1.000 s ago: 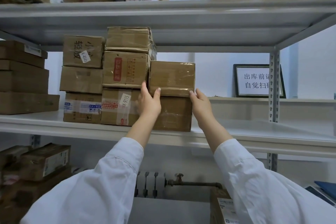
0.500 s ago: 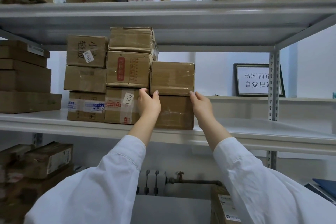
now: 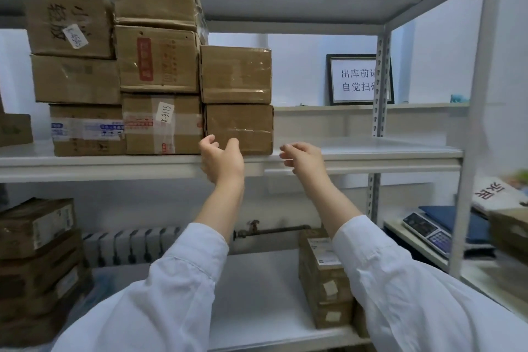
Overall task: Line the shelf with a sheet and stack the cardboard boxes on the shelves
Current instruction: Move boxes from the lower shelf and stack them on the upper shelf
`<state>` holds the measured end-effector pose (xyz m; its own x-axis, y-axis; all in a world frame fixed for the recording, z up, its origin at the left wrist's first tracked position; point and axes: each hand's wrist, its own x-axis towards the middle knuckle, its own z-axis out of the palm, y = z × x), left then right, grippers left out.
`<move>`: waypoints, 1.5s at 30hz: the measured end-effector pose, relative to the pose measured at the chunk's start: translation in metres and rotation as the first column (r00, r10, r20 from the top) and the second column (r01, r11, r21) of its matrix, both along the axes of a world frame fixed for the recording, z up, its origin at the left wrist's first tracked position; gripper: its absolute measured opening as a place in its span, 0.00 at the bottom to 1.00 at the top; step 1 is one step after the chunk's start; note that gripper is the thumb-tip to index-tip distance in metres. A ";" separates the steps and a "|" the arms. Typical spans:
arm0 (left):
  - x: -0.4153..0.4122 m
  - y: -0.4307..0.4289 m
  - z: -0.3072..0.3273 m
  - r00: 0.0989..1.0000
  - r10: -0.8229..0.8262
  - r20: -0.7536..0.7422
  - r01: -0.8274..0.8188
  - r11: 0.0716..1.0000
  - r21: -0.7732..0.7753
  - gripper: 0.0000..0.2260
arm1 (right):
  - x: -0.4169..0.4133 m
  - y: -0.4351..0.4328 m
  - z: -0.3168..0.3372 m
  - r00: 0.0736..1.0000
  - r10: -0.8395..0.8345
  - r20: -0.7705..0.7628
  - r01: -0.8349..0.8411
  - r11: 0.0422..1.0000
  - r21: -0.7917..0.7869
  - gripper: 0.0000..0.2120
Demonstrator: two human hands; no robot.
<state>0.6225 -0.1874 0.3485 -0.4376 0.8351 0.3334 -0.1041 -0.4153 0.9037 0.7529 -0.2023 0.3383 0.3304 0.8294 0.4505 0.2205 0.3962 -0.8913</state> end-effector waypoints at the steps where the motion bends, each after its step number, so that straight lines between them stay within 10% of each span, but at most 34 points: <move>1: 0.002 -0.005 -0.004 0.999 -0.031 0.030 0.031 0.999 -0.007 0.19 | 0.002 -0.005 -0.005 1.000 0.004 0.001 -0.004 1.000 -0.017 0.08; 11: 0.033 -0.028 -0.076 0.882 -0.393 0.259 0.441 0.882 -0.167 0.08 | 0.043 -0.029 -0.078 0.999 0.024 0.036 -0.014 0.968 -0.251 0.08; 23: 0.111 0.010 -0.150 0.863 -0.312 0.398 0.458 0.815 -0.355 0.08 | 0.105 0.008 -0.148 0.998 0.059 0.019 -0.046 0.907 -0.419 0.06; 30: 0.148 0.036 -0.197 0.912 -0.224 0.344 0.380 0.779 -0.499 0.07 | 0.136 0.044 -0.194 0.991 0.038 0.127 0.035 0.849 -0.527 0.22; 45: 0.169 0.074 -0.261 0.805 -0.517 0.291 0.517 0.370 -0.772 0.29 | 0.142 0.087 -0.235 0.942 -0.010 0.336 0.249 0.692 -0.678 0.32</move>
<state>0.7919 -0.1134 0.0879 0.1763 0.7924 -0.5840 -0.0348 0.5979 0.8008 0.8946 -0.1155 0.1036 0.4161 0.8958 -0.1563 0.5074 -0.3714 -0.7776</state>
